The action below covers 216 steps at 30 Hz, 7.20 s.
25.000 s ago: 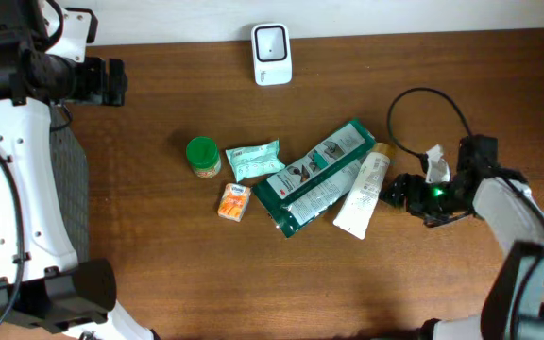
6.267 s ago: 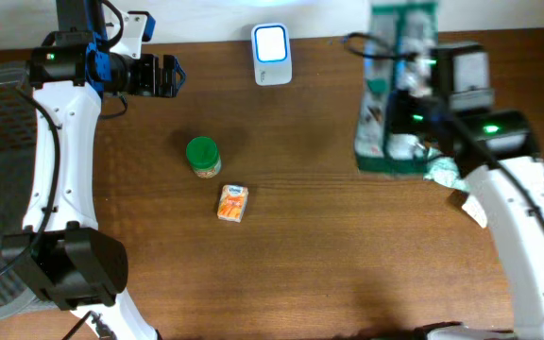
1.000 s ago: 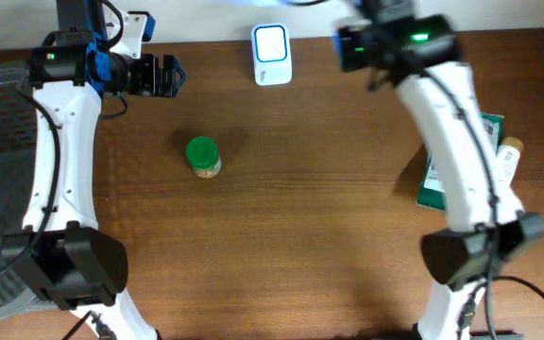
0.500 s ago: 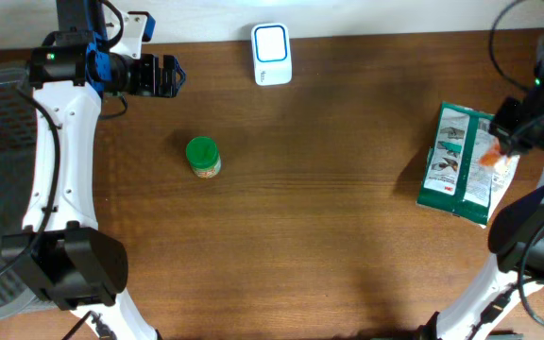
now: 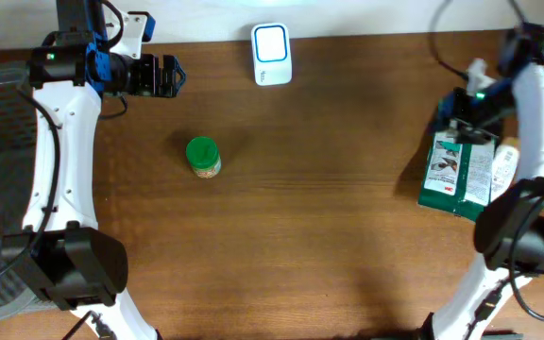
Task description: Scan the item barcode
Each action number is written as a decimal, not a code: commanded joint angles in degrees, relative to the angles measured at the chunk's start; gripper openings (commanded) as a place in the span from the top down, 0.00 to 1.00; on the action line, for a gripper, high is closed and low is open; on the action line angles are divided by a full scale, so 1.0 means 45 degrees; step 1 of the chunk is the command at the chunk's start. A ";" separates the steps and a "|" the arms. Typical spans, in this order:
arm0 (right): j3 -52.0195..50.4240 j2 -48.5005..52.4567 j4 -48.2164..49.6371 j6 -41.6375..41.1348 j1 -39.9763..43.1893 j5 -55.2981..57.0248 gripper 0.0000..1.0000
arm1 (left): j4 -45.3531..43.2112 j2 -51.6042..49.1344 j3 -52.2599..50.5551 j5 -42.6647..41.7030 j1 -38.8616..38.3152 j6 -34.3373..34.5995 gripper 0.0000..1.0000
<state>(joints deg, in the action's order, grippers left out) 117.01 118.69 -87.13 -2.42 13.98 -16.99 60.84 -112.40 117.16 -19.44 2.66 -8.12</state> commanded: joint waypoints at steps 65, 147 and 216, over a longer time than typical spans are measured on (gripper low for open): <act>0.0126 0.1054 0.5848 0.1477 -0.9326 0.3536 0.41 | 0.2497 0.0461 0.3983 -0.0160 0.1044 -0.0068 0.01; -0.0393 0.2919 0.3653 1.1322 -0.8748 0.1574 0.02 | 0.2550 -0.2166 0.3949 0.1282 -0.1472 -0.0165 0.01; 0.7145 0.2827 -0.0767 0.1987 -0.4532 -1.1910 0.54 | 0.2555 -0.2166 0.3949 0.1282 -0.1472 -0.0165 0.01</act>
<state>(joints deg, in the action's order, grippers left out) 147.63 132.49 -92.66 6.39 -6.72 -78.35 72.44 -122.17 134.78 -13.87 -4.32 -8.14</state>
